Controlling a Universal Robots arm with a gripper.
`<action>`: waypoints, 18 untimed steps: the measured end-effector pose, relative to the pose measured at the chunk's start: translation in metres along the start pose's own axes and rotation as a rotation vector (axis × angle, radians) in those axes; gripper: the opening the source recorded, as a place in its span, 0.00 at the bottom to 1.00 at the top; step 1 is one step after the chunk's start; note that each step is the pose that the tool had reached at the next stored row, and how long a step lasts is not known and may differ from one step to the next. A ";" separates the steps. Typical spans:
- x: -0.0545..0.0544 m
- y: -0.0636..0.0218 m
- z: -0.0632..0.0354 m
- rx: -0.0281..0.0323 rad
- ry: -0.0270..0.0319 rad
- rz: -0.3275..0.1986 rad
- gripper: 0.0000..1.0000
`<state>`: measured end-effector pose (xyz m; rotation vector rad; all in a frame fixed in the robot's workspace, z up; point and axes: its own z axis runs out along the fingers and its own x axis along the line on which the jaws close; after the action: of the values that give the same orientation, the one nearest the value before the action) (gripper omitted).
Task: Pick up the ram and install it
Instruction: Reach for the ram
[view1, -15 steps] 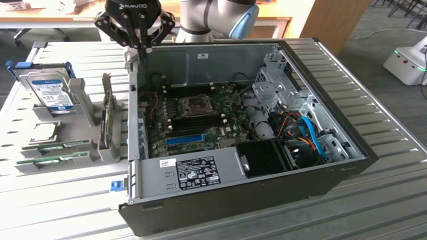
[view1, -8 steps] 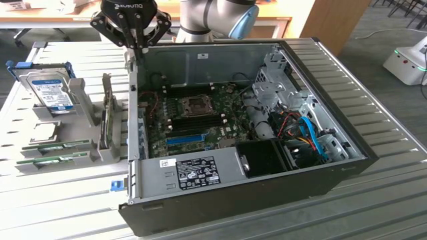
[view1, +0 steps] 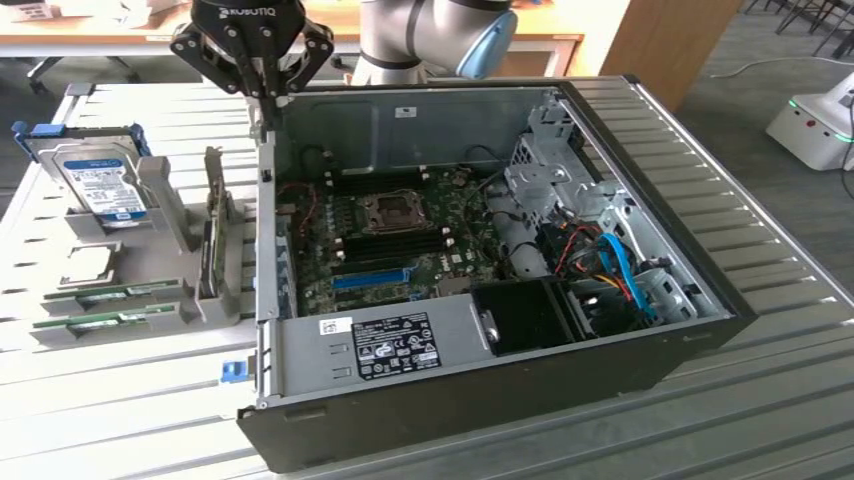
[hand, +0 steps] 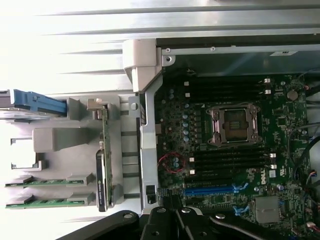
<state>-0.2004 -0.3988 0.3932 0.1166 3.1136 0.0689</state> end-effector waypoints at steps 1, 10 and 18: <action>0.001 -0.0001 -0.0001 0.0000 0.0001 0.000 0.11; 0.011 -0.0008 -0.0003 0.0001 0.0001 0.000 0.11; 0.021 -0.0015 -0.0005 0.0001 0.0000 0.000 0.11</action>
<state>-0.2211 -0.3989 0.3932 0.1166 3.1137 0.0688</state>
